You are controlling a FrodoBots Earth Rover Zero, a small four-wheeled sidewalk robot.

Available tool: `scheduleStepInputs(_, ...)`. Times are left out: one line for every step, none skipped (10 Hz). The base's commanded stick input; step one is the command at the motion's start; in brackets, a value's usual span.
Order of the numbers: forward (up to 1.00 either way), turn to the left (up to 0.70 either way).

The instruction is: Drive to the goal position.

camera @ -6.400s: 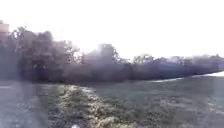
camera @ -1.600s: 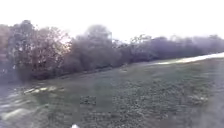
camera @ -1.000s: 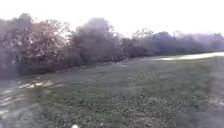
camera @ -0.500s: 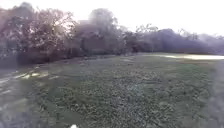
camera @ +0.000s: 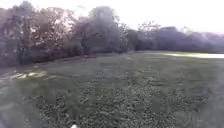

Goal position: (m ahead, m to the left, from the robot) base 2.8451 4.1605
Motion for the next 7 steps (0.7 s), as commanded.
scheduleStepInputs(0.60, 0.00)
scheduleStepInputs(0.60, 0.00)
scheduleStepInputs(0.60, 0.00)
scheduleStepInputs(0.60, 0.00)
scheduleStepInputs(0.60, 0.00)
scheduleStepInputs(0.60, 0.00)
scheduleStepInputs(0.60, 0.00)
